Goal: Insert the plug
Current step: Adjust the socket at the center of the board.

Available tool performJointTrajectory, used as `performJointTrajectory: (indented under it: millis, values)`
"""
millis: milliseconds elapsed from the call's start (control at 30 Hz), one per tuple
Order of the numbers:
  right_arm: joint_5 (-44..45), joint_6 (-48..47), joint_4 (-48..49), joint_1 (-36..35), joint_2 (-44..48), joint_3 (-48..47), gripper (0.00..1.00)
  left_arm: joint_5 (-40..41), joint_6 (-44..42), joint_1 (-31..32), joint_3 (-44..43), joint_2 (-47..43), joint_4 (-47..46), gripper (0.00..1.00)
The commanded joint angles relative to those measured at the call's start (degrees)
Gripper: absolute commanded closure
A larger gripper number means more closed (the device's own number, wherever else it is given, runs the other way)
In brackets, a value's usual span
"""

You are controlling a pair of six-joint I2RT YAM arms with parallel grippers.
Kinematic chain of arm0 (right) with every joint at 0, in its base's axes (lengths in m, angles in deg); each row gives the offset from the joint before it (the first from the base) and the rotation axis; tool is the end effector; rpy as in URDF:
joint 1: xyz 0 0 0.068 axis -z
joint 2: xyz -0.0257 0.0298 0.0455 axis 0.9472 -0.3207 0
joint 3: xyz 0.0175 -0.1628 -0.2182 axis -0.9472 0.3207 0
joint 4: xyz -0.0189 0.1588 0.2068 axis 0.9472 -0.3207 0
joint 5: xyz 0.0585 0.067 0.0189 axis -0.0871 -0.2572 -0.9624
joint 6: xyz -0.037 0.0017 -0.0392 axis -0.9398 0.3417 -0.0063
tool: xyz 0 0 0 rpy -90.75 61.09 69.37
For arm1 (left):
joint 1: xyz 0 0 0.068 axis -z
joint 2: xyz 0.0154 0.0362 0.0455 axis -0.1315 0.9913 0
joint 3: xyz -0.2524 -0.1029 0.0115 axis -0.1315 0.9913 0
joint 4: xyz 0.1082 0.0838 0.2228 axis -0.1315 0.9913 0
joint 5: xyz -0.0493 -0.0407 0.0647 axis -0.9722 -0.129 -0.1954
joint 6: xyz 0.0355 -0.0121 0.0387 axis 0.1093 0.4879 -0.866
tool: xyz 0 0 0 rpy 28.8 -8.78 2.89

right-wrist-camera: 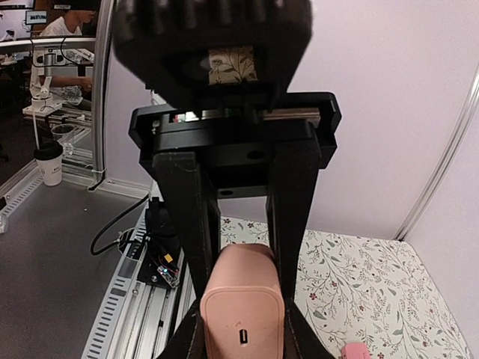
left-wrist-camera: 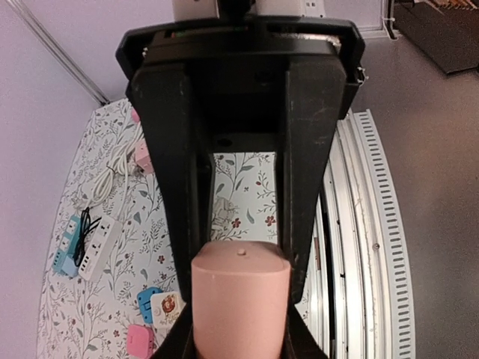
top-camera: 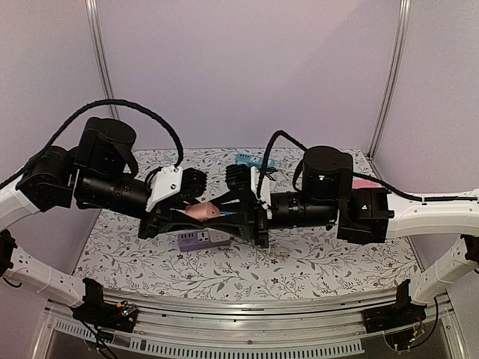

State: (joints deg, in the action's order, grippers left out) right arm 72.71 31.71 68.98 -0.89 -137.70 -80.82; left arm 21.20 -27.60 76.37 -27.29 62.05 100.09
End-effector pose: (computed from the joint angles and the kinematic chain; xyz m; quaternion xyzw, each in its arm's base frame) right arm 0.0956 0.3297 0.3601 -0.5586 0.4676 0.4229 0.5389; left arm 0.0763 -0.2084 0.4070 0.6480 0.5956 -0.2340 0.4131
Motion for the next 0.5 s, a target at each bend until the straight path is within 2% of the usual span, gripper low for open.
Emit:
performJointTrajectory:
  millis: [0, 33, 67, 100, 133, 167, 367, 467]
  values:
    - [5.67, 4.26, -6.35, 0.21, -1.02, -3.3, 1.0, 1.53, -1.69, -0.22, -0.14, -0.05, -1.03, 0.61]
    - [6.94, 4.4, -8.78, 0.27, -0.95, -4.28, 1.0, 1.86, -2.47, -0.46, 0.3, -0.27, -0.53, 0.36]
    - [8.39, 4.33, -11.95, 0.29, -1.14, -5.86, 1.0, 2.42, -3.32, -0.89, 0.81, -0.54, -0.26, 0.21]
    - [9.78, 3.93, -15.5, 0.39, -1.46, -7.5, 1.0, 3.08, -4.09, -1.45, 1.41, -0.96, -0.07, 0.11]
    - [10.92, 3.44, -19.27, 0.58, -1.85, -9.6, 1.0, 3.51, -4.8, -2.42, 2.09, -1.45, 0.07, 0.04]
    - [11.24, 2.65, -23.12, 1.22, -2.78, -11.93, 1.0, 3.8, -5.5, -4.17, 2.71, -2.16, 0.03, 0.01]
    - [5.2, -2.22, -48.33, 5.23, -11.16, -30.38, 1.0, 3.58, -4.61, -14.48, 7.28, -7.91, 0.29, 0.01]
    - [5.02, -9.41, -60.85, 5.34, -18.39, -41.92, 1.0, 1.63, -3.11, -19.44, 10.95, -11.67, 0.03, 0.0]
